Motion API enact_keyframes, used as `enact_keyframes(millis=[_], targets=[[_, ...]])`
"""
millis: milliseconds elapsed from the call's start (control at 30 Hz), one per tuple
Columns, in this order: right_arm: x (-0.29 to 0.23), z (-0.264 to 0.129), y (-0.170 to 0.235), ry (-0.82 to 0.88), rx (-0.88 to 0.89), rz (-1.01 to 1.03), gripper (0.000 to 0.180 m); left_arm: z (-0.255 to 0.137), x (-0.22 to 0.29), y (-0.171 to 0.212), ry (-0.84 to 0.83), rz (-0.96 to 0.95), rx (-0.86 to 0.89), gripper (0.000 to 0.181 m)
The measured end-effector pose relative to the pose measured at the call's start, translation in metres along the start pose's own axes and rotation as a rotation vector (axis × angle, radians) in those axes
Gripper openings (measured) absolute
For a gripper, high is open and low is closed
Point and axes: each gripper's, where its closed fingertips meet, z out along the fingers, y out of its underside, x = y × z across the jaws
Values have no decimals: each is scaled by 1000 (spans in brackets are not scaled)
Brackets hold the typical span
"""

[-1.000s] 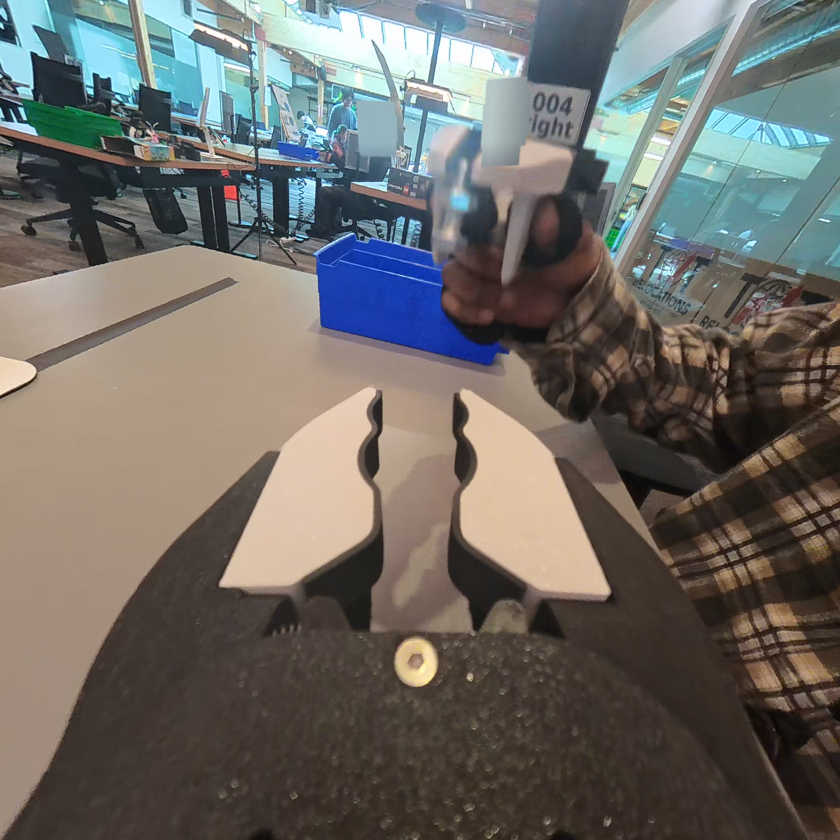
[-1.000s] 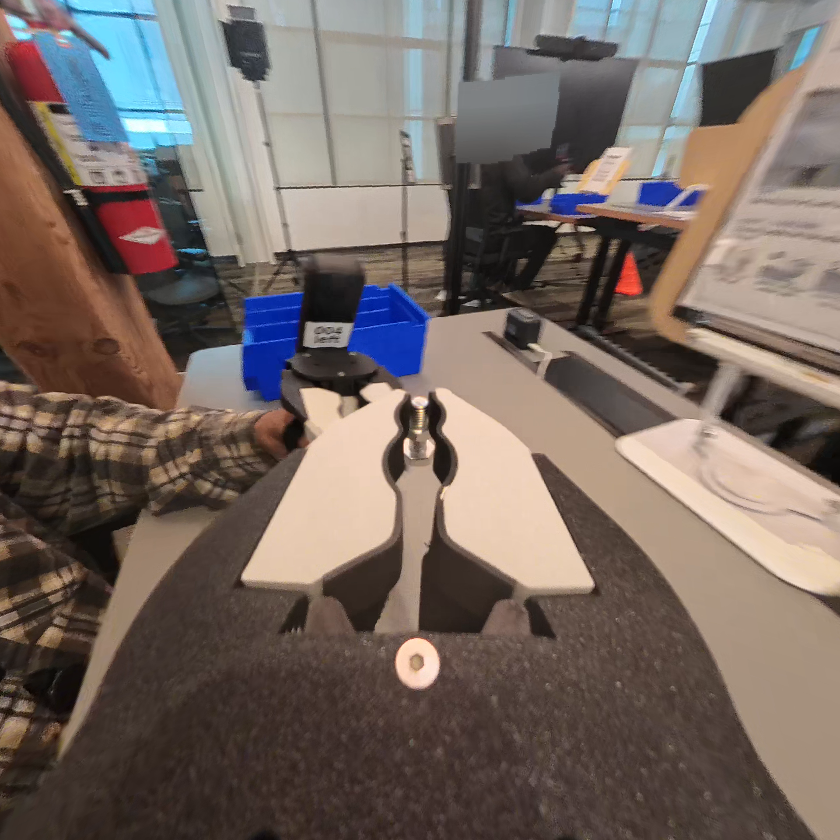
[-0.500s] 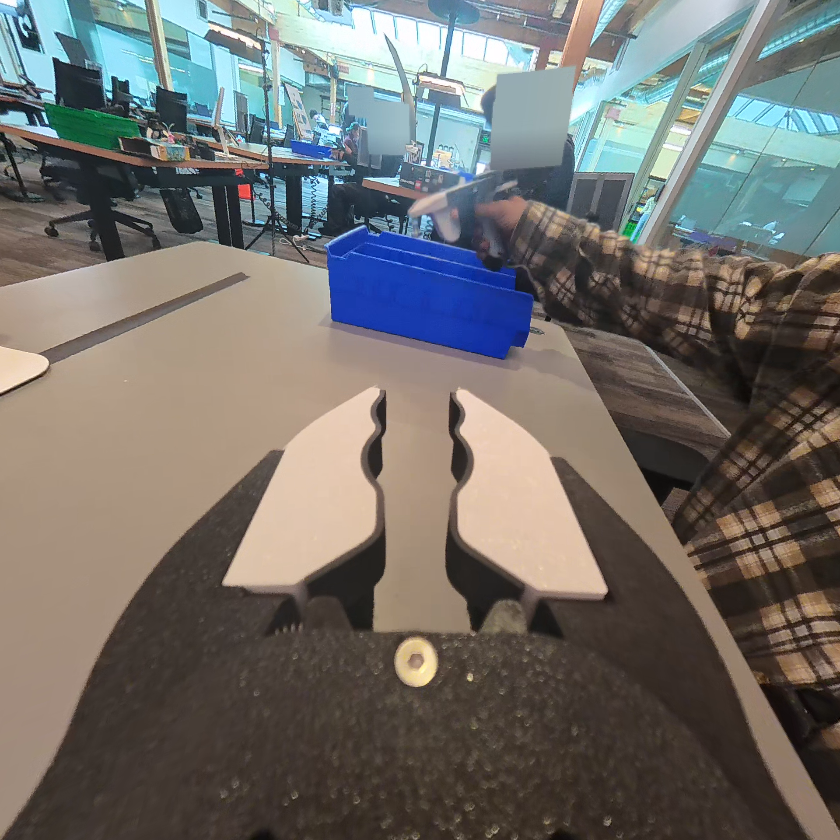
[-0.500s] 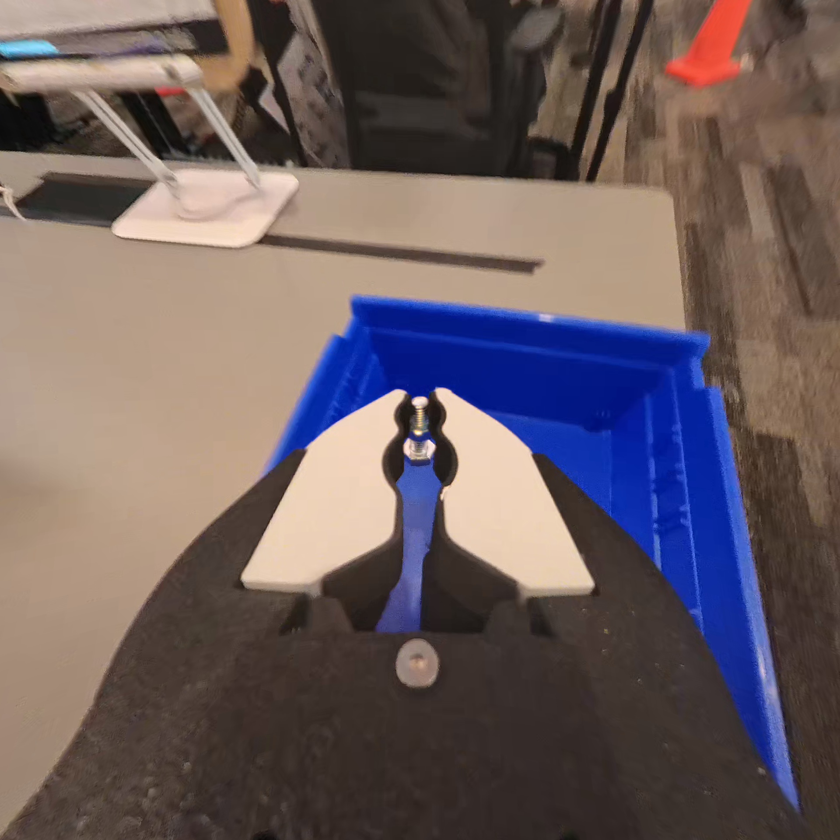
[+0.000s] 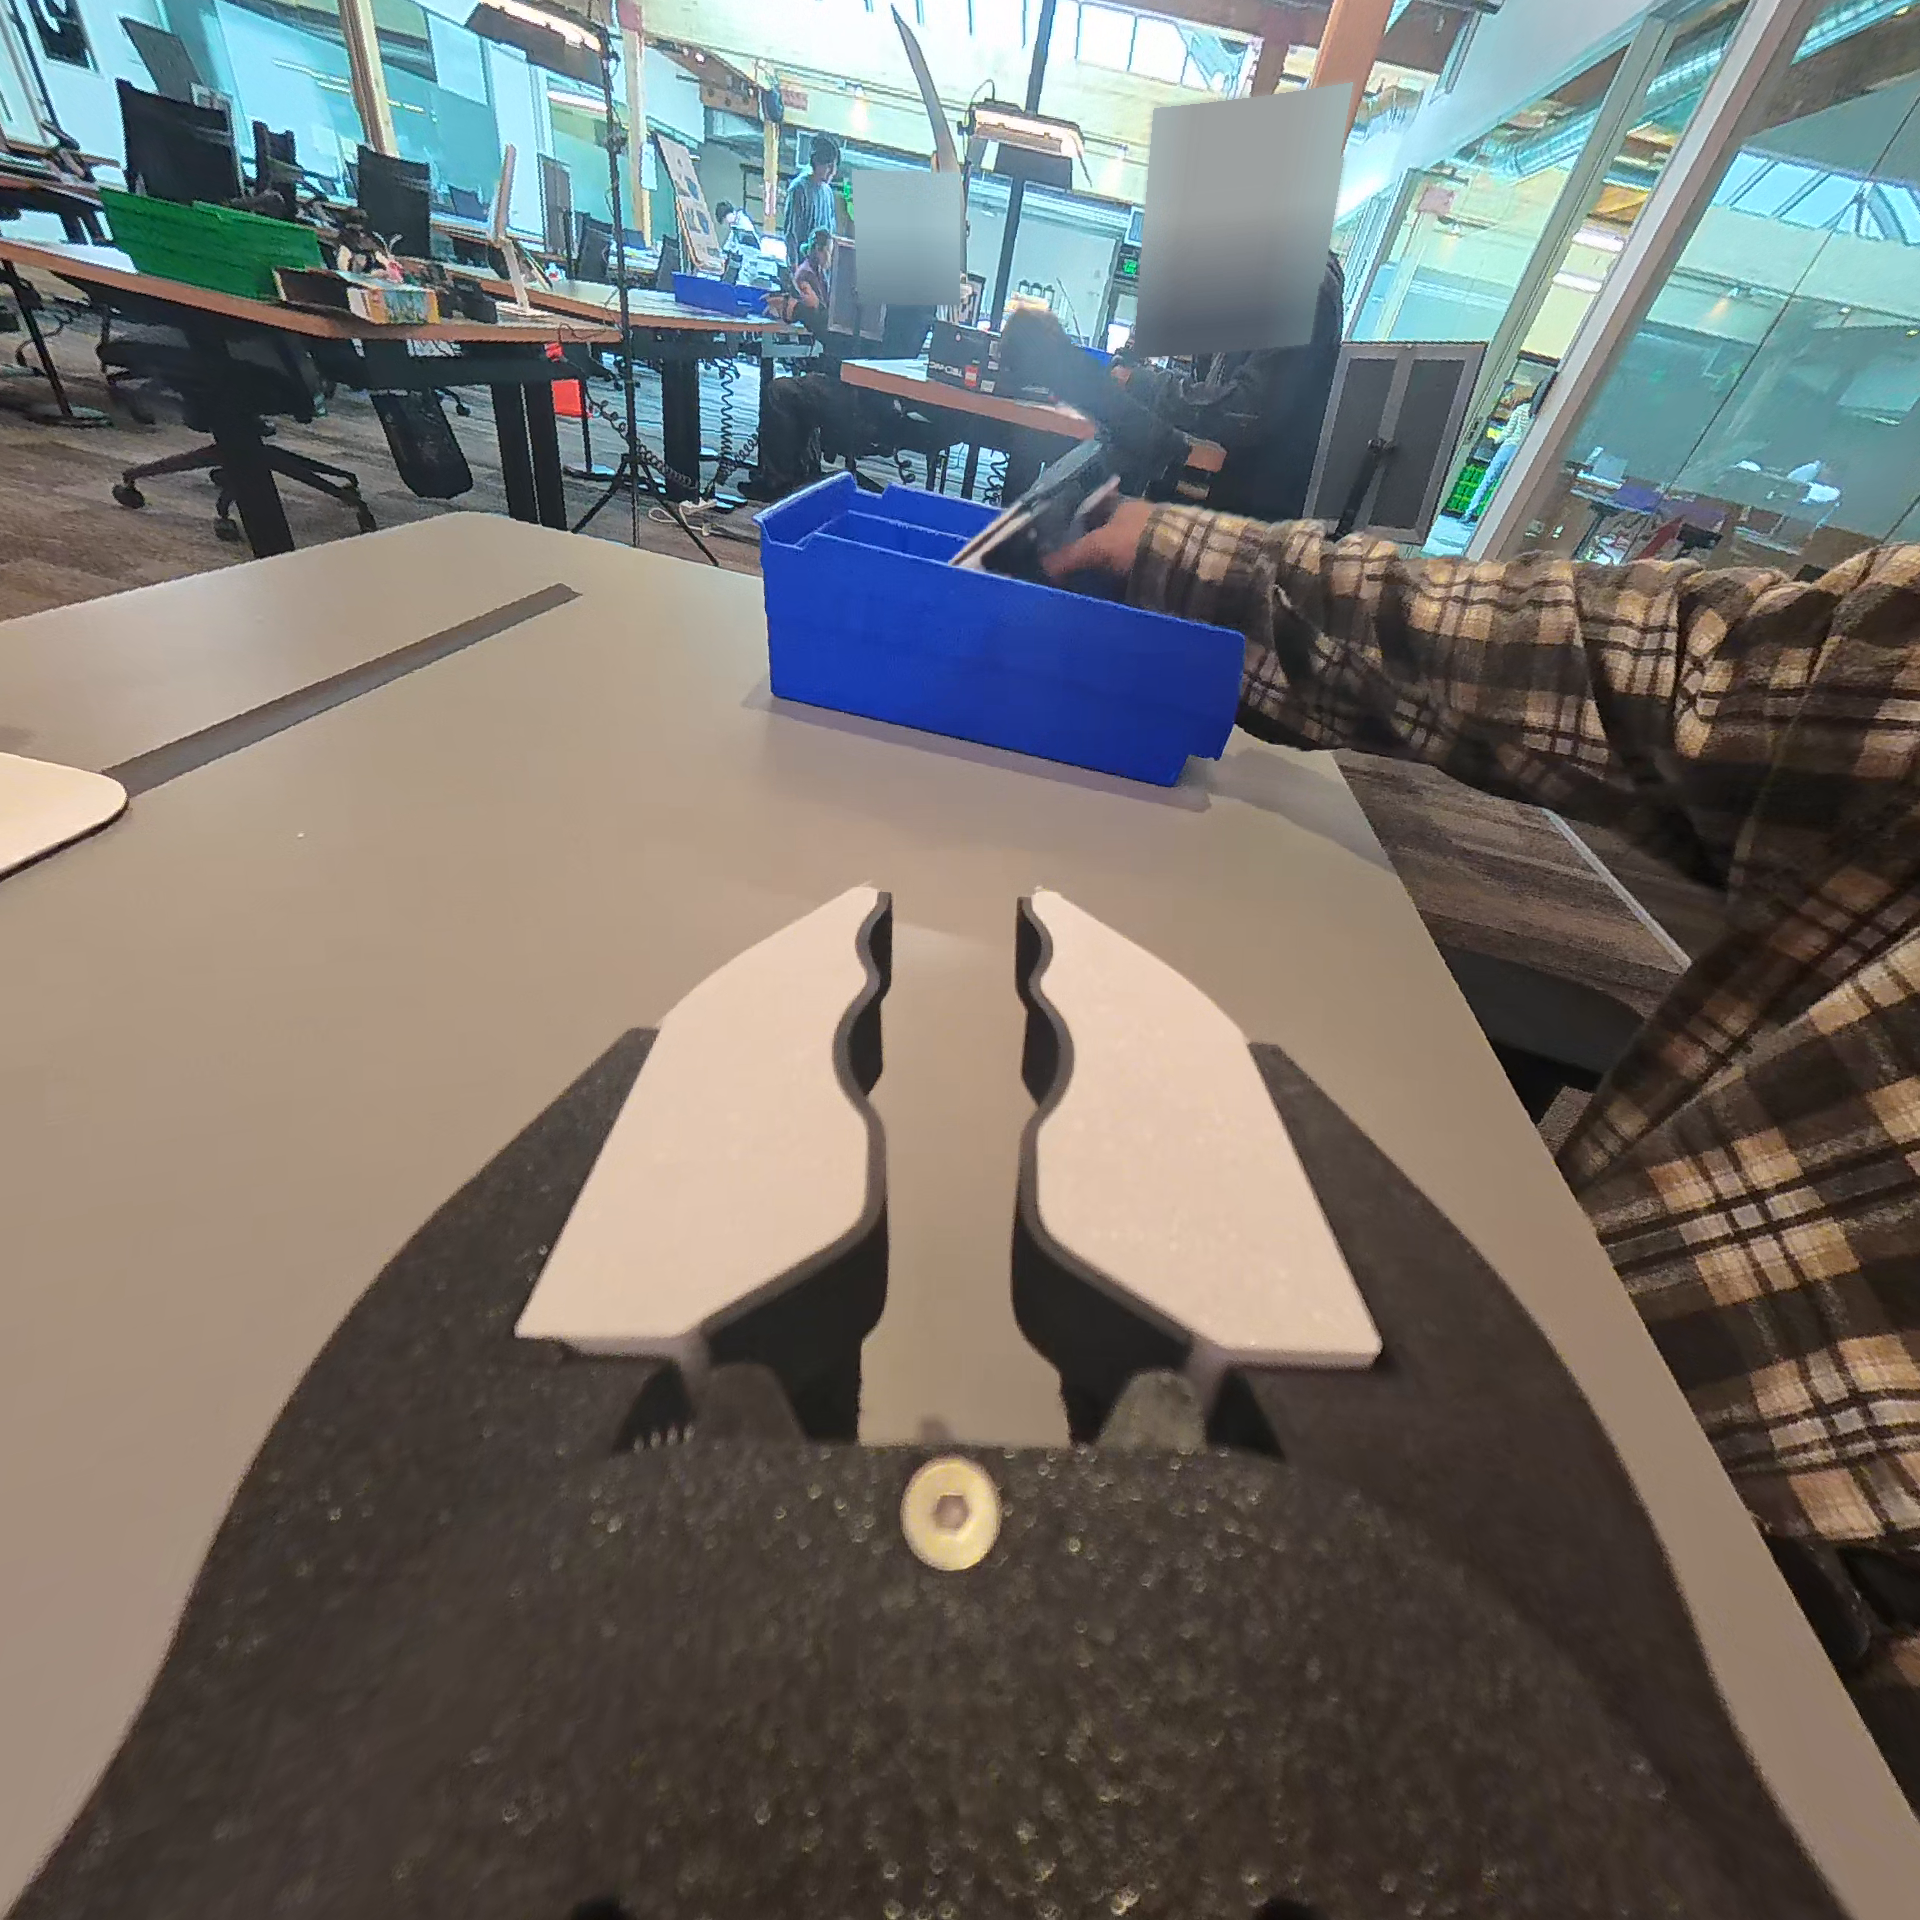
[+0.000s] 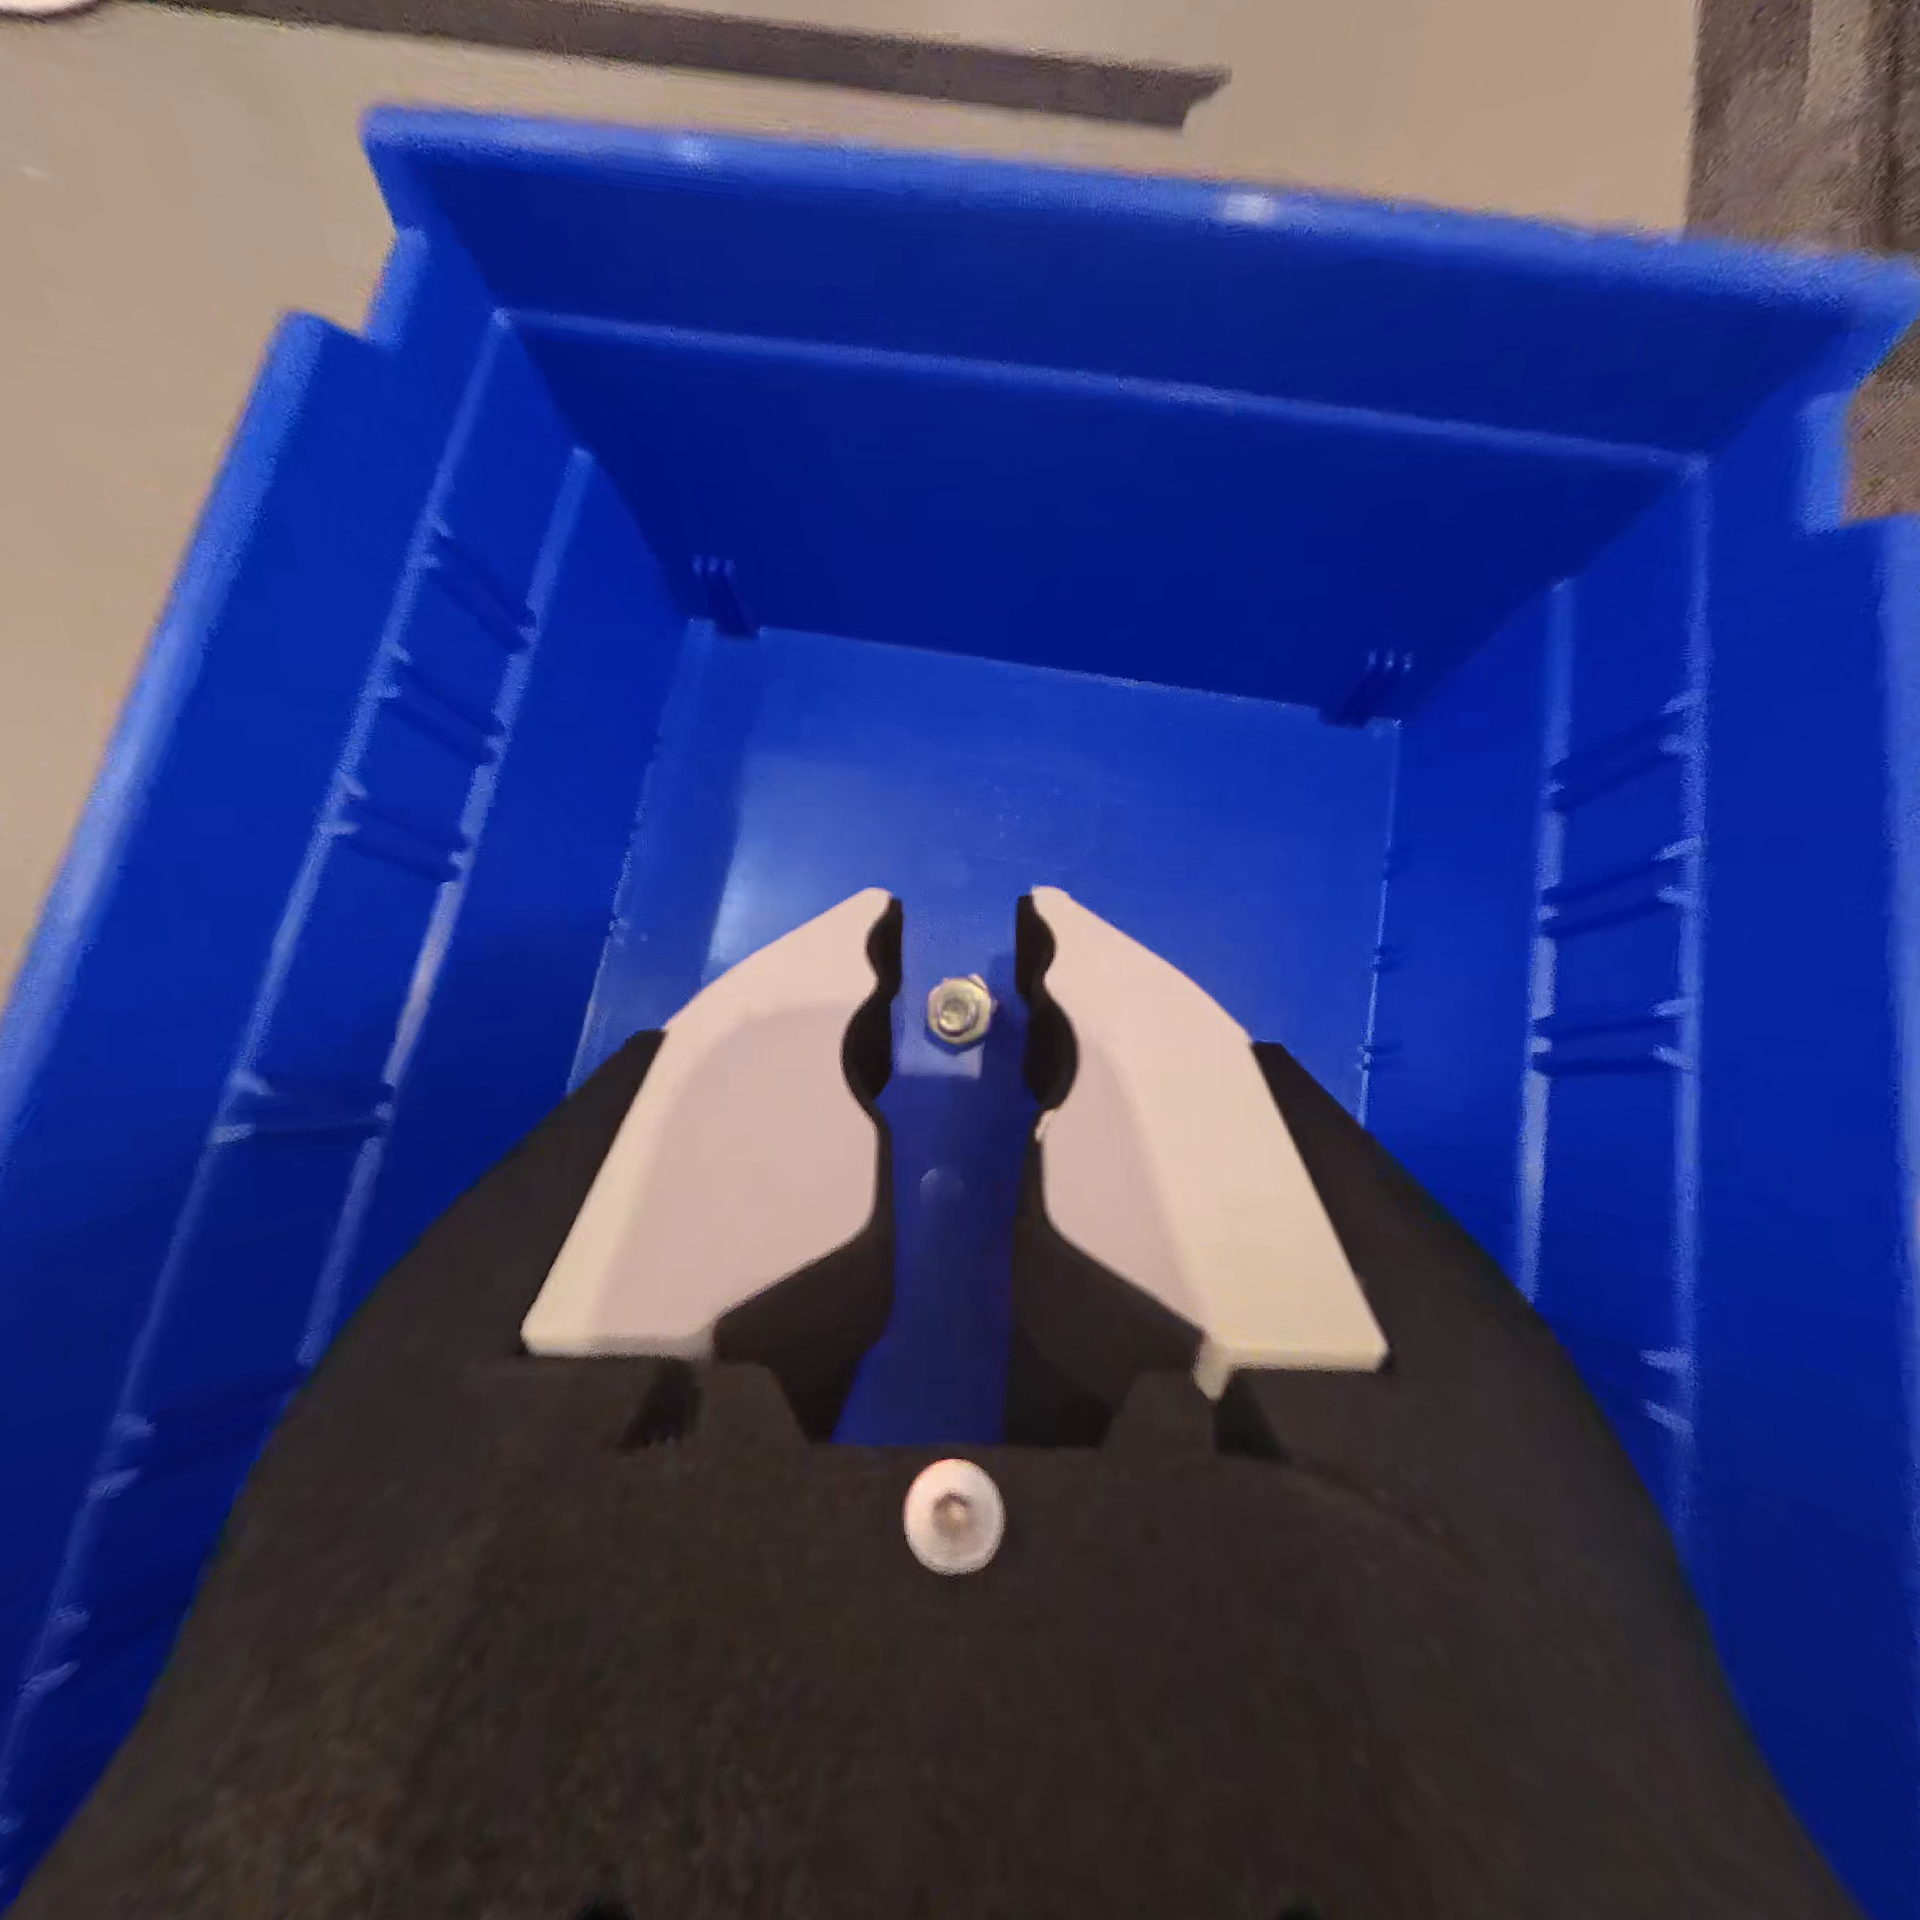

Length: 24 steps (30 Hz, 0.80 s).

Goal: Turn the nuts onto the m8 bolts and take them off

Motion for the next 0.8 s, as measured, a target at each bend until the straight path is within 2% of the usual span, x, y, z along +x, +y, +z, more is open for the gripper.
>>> enact_keyframes(millis=[100,200,333,467,600,800], targets=[[-4,-25,-30,17,89,-27,29,-1,0,-1,-1,2,5,22],[-25,-68,-77,6,239,-75,35,-1,0,-2,-1,0,9,22],[-84,-128,-134,-47,443,-191,51,0,1,-2,0,1,7,22],[-164,-158,-159,-133,580,-321,70,0,1,-3,-3,3,8,22],[-245,-144,-146,-276,626,-424,80,0,0,-2,-6,2,8,22],[-322,-70,-111,-488,638,-438,80,-3,-4,1,-16,-4,3,22]])
